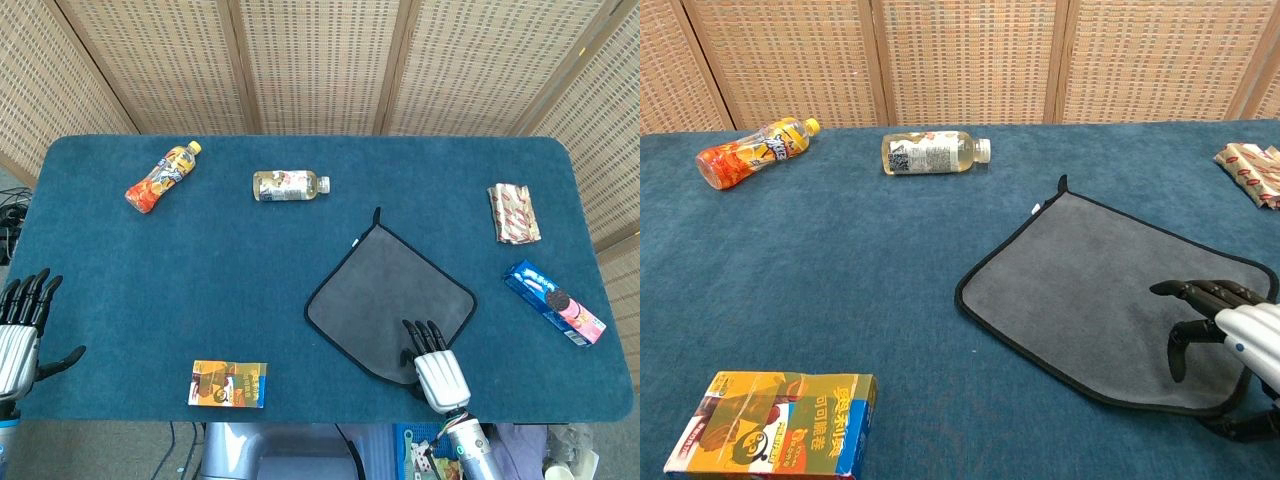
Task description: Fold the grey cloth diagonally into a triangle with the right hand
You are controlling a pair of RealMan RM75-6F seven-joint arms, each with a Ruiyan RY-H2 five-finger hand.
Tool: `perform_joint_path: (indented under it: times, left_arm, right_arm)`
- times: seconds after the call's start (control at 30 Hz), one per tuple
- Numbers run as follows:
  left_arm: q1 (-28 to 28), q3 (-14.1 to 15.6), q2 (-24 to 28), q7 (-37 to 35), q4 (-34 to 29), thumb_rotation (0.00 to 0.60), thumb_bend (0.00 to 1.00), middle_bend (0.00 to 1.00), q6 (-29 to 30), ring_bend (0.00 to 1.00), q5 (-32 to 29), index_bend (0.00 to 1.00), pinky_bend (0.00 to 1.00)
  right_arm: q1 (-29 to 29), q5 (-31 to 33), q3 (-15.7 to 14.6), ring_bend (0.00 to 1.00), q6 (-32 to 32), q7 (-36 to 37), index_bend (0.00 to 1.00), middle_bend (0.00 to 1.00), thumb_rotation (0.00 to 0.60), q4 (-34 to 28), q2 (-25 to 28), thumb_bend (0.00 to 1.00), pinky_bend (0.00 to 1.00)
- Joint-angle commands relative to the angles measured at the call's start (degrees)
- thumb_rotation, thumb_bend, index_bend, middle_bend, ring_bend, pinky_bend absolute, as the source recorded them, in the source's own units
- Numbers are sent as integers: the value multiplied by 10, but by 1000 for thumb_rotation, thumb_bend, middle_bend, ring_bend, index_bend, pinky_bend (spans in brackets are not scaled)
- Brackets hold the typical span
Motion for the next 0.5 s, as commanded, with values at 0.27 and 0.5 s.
perform_joint_path:
  times: [0.27, 0.5]
  left_arm:
    - [0, 0, 0, -1, 1, 600, 152, 0, 1, 0, 1, 0, 0]
    - [0, 0, -1, -2, 1, 600, 152, 0, 2, 0, 1, 0, 0]
  right_arm:
    - [1, 0, 2, 0, 5, 3, 556, 142, 600, 4, -4, 400, 0]
    - [1, 0, 2, 0, 7, 3, 577, 154, 600, 5, -3, 400, 0]
